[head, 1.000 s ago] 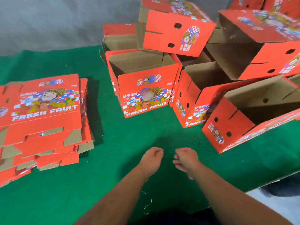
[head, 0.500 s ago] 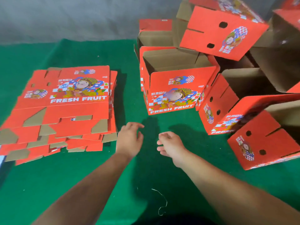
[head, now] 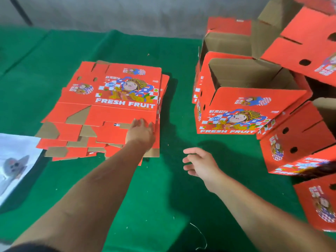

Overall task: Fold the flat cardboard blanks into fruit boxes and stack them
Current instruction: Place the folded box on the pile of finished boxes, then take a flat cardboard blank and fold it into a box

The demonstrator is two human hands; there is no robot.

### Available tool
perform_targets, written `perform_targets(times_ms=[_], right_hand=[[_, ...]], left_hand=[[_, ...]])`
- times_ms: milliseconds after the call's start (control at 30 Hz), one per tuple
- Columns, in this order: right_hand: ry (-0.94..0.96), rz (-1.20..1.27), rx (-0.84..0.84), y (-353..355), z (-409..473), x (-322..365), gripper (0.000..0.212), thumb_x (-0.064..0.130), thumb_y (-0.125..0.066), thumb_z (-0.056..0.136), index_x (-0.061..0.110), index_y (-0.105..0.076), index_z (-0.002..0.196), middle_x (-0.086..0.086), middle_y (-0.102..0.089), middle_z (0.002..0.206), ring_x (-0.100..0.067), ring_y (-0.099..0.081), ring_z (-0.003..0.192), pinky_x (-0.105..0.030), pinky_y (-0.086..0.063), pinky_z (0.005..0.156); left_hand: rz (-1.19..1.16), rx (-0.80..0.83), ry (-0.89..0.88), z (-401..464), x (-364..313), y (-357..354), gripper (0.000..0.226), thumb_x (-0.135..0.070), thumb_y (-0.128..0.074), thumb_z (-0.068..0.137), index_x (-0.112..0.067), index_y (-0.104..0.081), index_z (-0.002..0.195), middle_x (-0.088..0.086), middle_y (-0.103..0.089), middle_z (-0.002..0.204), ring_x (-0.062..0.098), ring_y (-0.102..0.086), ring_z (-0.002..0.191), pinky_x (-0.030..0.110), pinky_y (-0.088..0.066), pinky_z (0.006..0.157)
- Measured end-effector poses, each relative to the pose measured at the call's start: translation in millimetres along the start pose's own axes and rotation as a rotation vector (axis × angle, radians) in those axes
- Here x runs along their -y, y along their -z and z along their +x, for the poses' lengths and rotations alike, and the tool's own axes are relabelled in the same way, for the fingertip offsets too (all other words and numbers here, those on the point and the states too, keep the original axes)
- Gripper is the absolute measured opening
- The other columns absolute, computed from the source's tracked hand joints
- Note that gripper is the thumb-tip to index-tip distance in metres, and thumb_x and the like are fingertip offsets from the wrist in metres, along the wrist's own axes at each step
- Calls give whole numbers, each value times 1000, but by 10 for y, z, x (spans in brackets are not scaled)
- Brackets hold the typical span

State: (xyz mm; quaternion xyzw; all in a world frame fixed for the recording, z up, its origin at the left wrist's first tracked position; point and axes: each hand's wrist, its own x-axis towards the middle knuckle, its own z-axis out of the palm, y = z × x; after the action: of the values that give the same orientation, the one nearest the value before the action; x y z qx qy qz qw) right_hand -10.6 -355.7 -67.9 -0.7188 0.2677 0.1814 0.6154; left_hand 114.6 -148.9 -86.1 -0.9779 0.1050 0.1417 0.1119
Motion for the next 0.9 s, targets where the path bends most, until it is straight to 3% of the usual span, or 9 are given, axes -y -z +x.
perform_targets(times_ms=[67,133,267,333,400,500,567,767,900], right_hand=[[-34,34,-20,6,35,-61,33,9,-47,100,30,-72,106,-2,-75,99,-13,-72,72,-34,-62,79],[-50,44,-6,10,75,-124,32,8,-47,100,28,-72,106,-4,-75,99,-13,-71,71,-33,-61,76],[-113,47,4,23,151,-226,29,9,-48,100,26,-69,111,-7,-74,102,-14,-71,73,-28,-60,69],[-153,108,-29,31,187,-266,27,9,-49,101,25,-68,111,-8,-74,104,-17,-72,75,-29,-60,69],[-183,160,-46,34,206,-301,26,9,-50,101,23,-68,112,-10,-74,105,-19,-72,77,-30,-60,67],[-215,214,-63,-7,188,-327,26,8,-51,99,21,-70,110,-11,-75,104,-19,-72,75,-29,-59,63],[-209,254,-53,-72,149,-299,26,8,-51,99,21,-70,110,-11,-75,102,-19,-73,73,-29,-60,63],[-37,136,9,-289,-64,-95,31,12,-56,97,30,-63,121,-5,-70,110,-12,-71,73,-27,-59,70],[335,-198,-55,-233,-140,23,75,10,-62,94,52,-32,149,14,-37,139,-8,-64,79,-23,-52,71]], left_hand=[[-26,-91,-85,44,-115,48,41,-27,-43,102,-20,-52,141,18,-54,141,33,-50,132,41,-29,119],[-72,-182,-159,127,-146,124,38,-37,-50,98,-24,-57,133,8,-60,134,29,-59,120,38,-37,107],[-29,-7,14,307,-8,197,99,-69,-56,91,-21,-9,163,20,-8,169,45,-17,153,57,-15,123],[-57,54,84,372,5,161,105,-71,-56,91,-12,-5,162,26,-8,167,51,-18,150,57,-25,120],[-65,11,67,391,-52,129,88,-62,-51,97,-6,-20,158,28,-24,160,49,-32,143,53,-39,111],[-54,-134,-36,376,-88,128,38,-21,-39,104,-6,-44,138,17,-56,133,40,-60,119,46,-53,83],[-56,-150,-96,354,-11,142,37,-5,-38,100,-11,-49,135,12,-67,119,38,-70,106,42,-51,73],[-444,-383,-1,-139,-59,173,35,-45,-40,108,-25,-67,118,13,-74,89,39,-70,84,39,-45,67],[-745,-645,-259,-630,-442,99,31,-38,-53,104,-22,-76,94,-4,-74,83,26,-68,79,42,-44,86]])
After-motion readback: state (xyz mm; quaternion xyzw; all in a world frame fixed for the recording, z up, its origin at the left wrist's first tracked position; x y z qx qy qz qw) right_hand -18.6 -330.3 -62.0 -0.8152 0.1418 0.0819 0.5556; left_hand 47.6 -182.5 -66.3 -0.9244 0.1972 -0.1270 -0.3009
